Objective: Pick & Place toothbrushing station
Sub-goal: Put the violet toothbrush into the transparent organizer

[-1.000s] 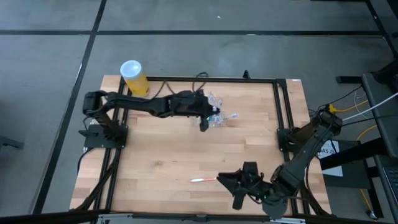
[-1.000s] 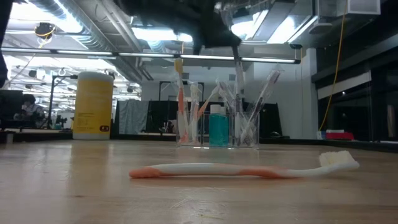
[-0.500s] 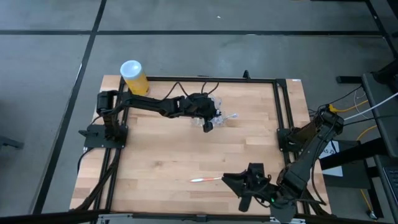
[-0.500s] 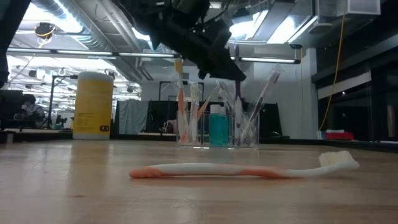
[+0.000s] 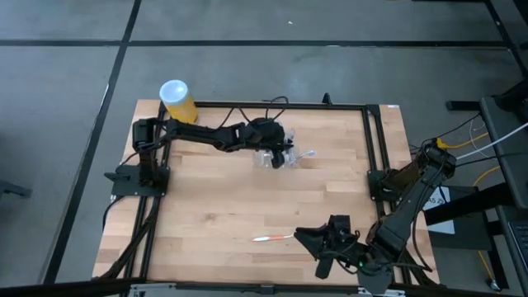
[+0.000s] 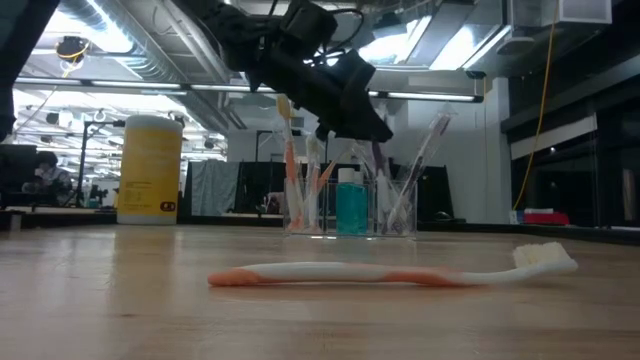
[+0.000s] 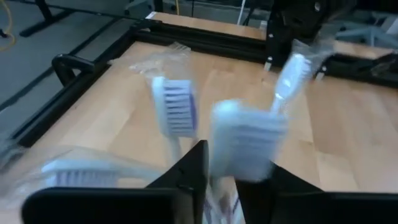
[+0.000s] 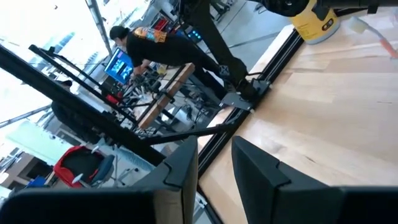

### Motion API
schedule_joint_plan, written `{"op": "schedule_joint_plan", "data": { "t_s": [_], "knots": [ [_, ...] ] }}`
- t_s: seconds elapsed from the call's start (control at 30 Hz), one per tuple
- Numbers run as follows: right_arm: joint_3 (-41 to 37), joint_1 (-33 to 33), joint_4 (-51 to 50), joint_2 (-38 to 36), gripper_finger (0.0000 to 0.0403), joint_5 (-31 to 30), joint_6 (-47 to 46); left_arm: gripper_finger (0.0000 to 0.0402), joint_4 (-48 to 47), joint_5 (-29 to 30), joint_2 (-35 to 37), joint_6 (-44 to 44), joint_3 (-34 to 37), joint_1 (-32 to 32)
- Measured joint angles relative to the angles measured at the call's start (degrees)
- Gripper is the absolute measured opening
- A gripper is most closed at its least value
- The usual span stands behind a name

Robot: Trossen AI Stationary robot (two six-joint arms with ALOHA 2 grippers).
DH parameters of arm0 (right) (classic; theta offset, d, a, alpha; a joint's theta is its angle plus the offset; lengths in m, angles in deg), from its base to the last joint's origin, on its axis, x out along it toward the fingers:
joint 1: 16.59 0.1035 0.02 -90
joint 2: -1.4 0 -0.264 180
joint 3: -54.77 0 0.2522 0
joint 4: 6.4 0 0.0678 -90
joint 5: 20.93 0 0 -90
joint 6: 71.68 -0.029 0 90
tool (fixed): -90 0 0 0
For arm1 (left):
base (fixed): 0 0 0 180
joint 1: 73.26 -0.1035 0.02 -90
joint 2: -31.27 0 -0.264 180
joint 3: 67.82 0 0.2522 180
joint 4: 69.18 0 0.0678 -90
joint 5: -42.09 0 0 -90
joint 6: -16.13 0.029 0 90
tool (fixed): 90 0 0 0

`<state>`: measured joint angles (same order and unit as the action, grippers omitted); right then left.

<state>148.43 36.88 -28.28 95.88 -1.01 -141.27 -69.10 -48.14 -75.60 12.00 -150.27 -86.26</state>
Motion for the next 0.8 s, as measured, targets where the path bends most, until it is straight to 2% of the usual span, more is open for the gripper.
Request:
{"op": "schedule_joint_plan", "data": {
  "t_s": [0.17,0.27,0.37,0.5,0.53,0.8],
  "knots": [
    [0.0,0.11,0.0,0.0,0.01,0.0,0.6,0.011,1.24,-1.44,0.86,-2.09,0.0,-0.76],
    [0.0,0.07,0.0,0.0,0.01,0.0,0.81,0.0116,0.78,-1.49,1.2,-3.08,0.0,-0.76],
    [0.0,0.04,0.0,0.0,0.01,-0.02,1.02,0.0089,-2.24,-3.12,1.14,-4.17,0.02,-1.0],
    [0.0,0.07,0.0,0.0,0.01,0.0,1.02,0.0019,-2.62,-4.22,0.57,-4.22,0.04,-1.02],
    [0.0,0.07,0.02,0.0,0.01,0.0,1.02,0.0012,-2.47,-4.2,0.57,-4.6,0.04,-1.04],
    [0.02,0.07,0.02,0.0,0.01,0.0,1.02,0.0006,-2.05,-4.02,0.57,-5.14,0.04,-1.11]
  ]
}}
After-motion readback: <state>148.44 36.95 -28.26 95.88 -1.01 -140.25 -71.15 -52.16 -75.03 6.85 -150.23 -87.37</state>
